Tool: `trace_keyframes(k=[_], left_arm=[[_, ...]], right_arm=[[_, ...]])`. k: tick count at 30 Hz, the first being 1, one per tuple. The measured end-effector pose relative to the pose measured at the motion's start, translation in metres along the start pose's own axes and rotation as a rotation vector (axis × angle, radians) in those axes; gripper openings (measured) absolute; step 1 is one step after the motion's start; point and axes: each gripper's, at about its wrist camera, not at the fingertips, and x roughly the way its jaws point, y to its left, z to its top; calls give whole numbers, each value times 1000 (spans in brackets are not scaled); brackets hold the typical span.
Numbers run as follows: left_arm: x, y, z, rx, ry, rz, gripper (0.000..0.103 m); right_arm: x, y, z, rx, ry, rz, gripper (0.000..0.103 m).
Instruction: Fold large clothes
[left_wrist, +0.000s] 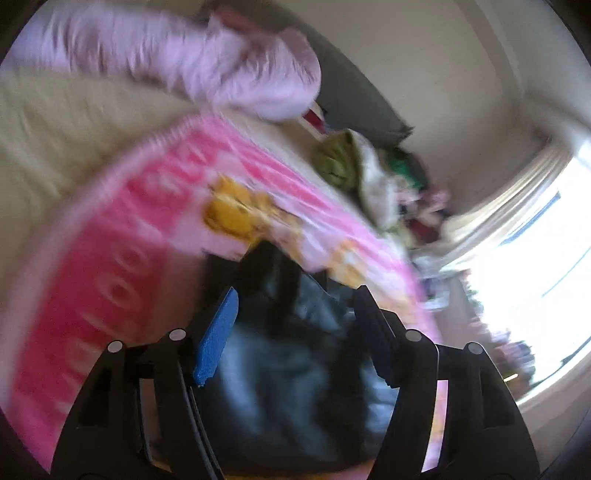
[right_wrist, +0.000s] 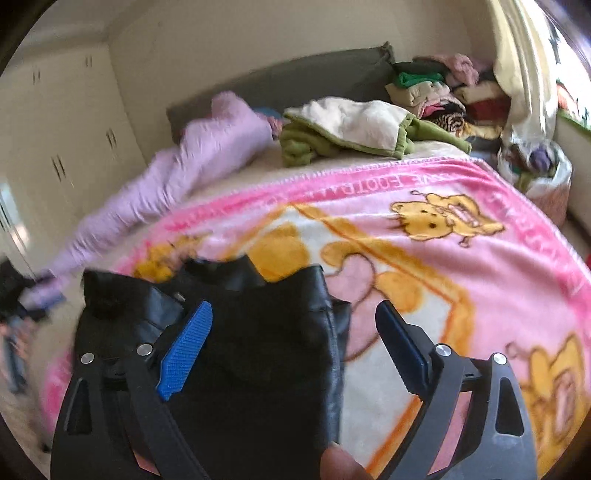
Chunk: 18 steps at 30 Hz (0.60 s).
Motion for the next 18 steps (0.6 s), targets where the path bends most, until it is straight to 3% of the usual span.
trace_keyframes(k=[2,6,10,11,12,13,14,15,18], left_arm=[[9,-3,-3,80,17,93,56],[39,-6,-19,246,76,208,56],[71,0,-31,293,155,212,56],[75,2,-33,295,166,213,51],[80,2,-34,295,169,222,29],[80,3,-34,290,160,236,18],[75,3,-32,272,134,220,12],[69,1,-30,260,110,195,6],[52,-16,-23,291,48,165,4]], right_arm=[[18,6,-3,-55,41,-35,89],[52,11,-8,-97,97,-57,86],[76,13,-13,-104,141,-62,54],[77,14,-14,-107,140,-78,47],[76,14,-15,-106,136,-99,39],[74,12,-15,-97,131,-120,24],[69,7,-14,-64,117,-104,15],[63,3,-13,-32,99,-80,13],[38,-9,-2,40,46,-6,10]])
